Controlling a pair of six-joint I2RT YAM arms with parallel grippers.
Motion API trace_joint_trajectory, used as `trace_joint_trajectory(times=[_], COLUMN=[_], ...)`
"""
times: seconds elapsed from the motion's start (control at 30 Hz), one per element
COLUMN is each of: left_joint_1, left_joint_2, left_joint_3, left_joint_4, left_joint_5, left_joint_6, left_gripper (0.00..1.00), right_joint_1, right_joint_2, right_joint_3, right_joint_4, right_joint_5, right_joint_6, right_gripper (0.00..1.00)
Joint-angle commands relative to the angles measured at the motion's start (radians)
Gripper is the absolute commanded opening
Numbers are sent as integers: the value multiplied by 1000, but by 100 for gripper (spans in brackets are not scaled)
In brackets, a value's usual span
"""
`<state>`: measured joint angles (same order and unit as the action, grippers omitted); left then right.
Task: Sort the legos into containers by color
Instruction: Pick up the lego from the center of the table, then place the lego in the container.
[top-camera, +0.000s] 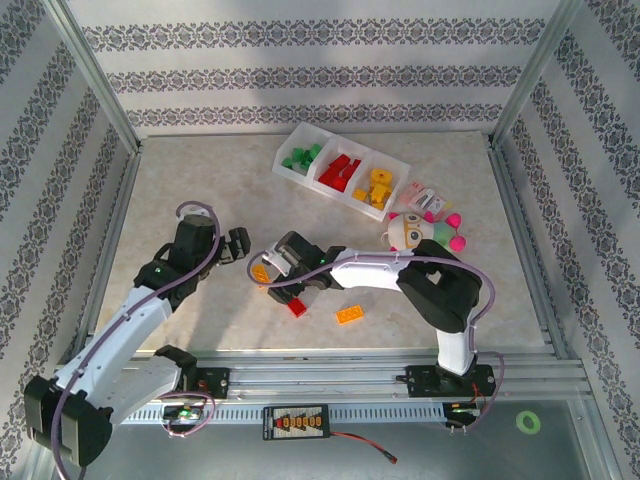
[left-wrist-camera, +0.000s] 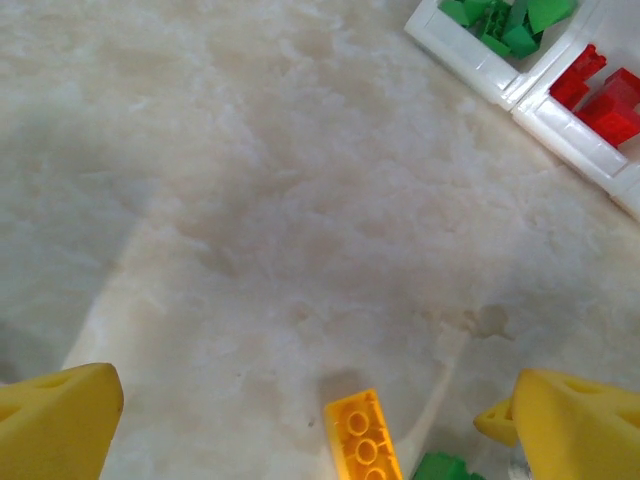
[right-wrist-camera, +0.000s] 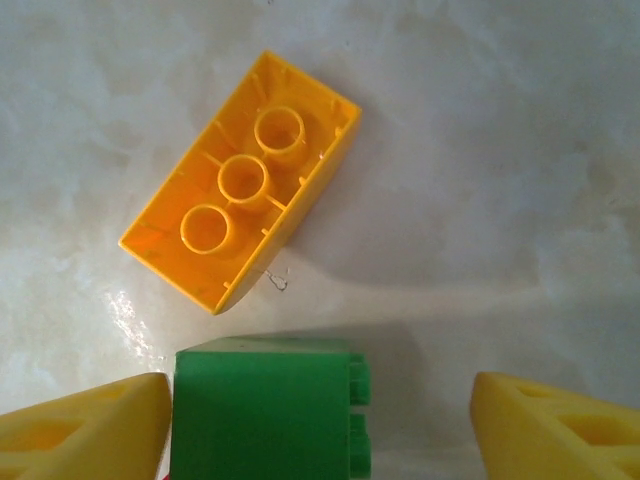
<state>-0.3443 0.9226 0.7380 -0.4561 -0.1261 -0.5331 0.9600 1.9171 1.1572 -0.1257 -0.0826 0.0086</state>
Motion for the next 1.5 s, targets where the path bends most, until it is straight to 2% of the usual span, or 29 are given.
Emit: trace_joint_trajectory(times=[0.0,0.17,0.27,0.43,0.6,0.7,0.83,1.0,1.13,1.27,1.47], left_joint_1=[16,14,15,15,15,15,13,-1,-11,-21,-23], left_joint_2=[-38,-39,-39,-30,-31,-30,0,37,82,111,103], left_joint_3=[-15,-13,-21,-15,-40,-62,-69,-117,-160,-187,-206], left_joint_4=[-67,-53,-27,-9,1,64,164,315,455,572,589], left_joint_5=[-32,-15,6,24,-26,37,216,300,347,390,392], left_joint_6=[29,56,80,109,93,127,226,292,321,344,376], left_gripper=[99,99,99,99,99,99,99,99,99,99,99], right_joint_1=[5,5,3,-3,-46,-87,-154,-260,-331,-381,-450], right_joint_2=[30,46,43,23,-40,-99,-178,-225,-176,-60,158], right_joint_3=[47,64,61,47,11,-17,-49,-39,57,199,462], right_joint_4=[-35,-49,-48,-43,0,25,61,135,179,225,247], right_joint_5=[-25,-36,-44,-35,-51,-41,-8,32,61,90,76], right_joint_6=[3,-1,-2,4,53,79,110,174,208,241,326], right_gripper=[71,62,49,42,41,41,41,41,40,39,37])
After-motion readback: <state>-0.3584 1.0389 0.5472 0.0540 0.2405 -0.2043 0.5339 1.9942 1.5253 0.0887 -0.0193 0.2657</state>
